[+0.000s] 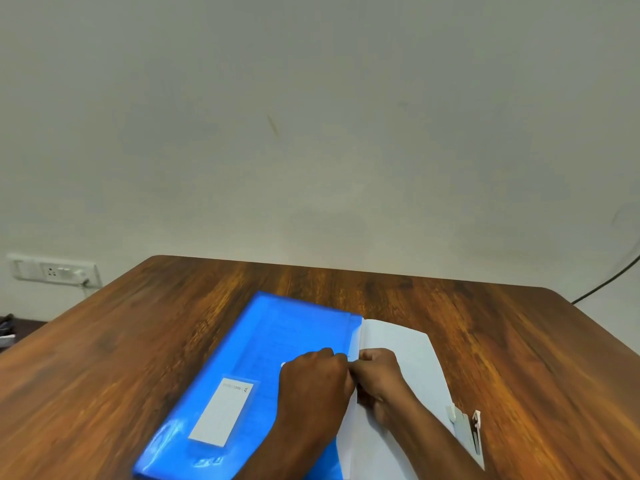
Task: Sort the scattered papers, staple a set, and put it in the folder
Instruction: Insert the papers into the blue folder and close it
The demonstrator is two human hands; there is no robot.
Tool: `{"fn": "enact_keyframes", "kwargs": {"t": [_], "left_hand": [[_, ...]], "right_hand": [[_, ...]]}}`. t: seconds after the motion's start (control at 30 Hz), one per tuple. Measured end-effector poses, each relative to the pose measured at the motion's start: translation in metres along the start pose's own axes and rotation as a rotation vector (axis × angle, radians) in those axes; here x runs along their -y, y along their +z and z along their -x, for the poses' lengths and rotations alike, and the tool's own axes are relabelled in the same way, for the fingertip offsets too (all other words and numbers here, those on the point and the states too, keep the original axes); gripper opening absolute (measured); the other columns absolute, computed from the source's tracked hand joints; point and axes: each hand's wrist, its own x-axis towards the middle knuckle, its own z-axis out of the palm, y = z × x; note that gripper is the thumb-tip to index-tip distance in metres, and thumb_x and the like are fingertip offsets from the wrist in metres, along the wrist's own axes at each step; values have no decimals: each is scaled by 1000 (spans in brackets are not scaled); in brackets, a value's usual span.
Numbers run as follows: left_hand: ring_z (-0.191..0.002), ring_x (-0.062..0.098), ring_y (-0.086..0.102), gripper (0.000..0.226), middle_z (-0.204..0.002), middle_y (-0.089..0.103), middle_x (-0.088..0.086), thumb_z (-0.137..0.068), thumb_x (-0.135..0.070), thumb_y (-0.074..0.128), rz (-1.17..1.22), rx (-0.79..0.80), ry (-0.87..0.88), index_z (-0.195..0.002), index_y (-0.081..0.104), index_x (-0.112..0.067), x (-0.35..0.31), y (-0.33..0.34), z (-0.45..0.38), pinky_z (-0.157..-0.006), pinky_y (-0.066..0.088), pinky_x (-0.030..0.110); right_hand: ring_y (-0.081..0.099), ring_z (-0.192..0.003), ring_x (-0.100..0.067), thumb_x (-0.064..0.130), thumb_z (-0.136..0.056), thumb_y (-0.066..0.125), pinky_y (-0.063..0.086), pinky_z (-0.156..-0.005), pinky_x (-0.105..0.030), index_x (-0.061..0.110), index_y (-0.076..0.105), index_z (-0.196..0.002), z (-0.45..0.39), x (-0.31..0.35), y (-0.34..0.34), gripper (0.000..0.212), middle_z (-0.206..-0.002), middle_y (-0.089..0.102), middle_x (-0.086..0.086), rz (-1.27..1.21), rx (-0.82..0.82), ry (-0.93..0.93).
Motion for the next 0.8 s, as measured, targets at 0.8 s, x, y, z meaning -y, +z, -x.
{"fn": "enact_keyframes", "kwargs": {"t": [0.8], "left_hand": [[-38,14,45,49,-46,48,-3,-59,-32,82,83,-16,-55,-52,35,-20,2,6,1,-39,24,27]], "right_hand": [[78,-75,-33,-10,-92,63,64,-63,-35,-15,74,-100,-2,16,-23,14,-95,76,-30,9,253,75]]}}
